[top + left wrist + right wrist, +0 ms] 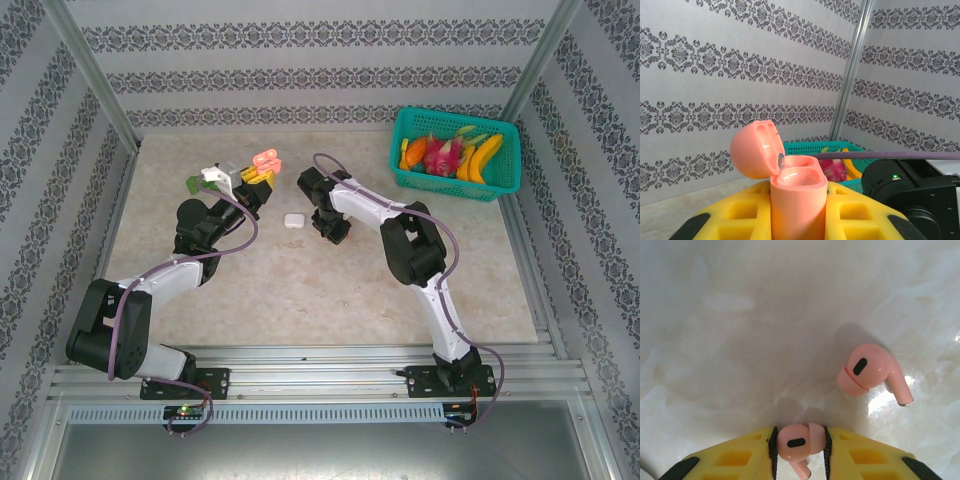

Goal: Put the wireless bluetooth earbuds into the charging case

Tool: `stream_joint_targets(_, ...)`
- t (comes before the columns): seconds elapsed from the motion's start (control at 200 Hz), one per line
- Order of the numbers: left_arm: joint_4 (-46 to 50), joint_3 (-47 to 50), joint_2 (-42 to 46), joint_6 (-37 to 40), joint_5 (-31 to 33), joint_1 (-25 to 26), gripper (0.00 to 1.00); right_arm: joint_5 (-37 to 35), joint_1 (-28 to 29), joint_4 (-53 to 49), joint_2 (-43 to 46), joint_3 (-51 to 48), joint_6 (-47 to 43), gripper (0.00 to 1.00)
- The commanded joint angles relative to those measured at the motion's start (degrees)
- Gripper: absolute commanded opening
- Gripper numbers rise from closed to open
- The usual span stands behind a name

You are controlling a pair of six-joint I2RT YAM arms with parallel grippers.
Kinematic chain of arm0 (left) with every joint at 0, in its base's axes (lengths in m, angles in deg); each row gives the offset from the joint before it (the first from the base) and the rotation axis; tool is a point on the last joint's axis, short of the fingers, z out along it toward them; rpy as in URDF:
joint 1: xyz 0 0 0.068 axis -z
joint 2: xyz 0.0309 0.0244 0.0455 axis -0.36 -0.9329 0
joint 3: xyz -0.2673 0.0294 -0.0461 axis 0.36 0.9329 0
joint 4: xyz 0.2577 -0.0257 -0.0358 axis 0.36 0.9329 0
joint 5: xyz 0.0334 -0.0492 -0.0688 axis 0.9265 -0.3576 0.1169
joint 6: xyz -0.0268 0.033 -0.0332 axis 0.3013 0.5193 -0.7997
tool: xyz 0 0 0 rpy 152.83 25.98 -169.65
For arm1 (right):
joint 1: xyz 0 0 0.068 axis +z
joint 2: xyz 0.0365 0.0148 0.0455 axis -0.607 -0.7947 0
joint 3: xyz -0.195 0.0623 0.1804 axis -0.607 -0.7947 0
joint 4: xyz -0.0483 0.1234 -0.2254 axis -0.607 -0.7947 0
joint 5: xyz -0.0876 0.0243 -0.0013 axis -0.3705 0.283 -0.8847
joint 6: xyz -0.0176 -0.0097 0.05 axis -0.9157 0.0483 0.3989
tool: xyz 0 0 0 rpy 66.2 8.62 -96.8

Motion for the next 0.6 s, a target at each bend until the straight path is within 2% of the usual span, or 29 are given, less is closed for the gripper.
stream_joint_targets(0.0, -2.90, -1.79, -0.08, -1.24, -1.78, -0.85, 0.00, -1.89, 0.21, 0.87, 0.35, 0.10, -2.11, 0.31)
stream_joint_targets(0.325, 0.27, -1.39, 2.42, -0.33, -2.51, -0.89, 0.00, -3.56, 1.88, 3.44, 4.95, -4.47, -4.77, 0.30)
stream_joint_targets(0.595, 3.67, -1.08, 4.83, 1.32, -2.94, -0.89, 0.00, -3.97, 4.08, 6.24, 10.96, -13.38, -6.26, 0.30)
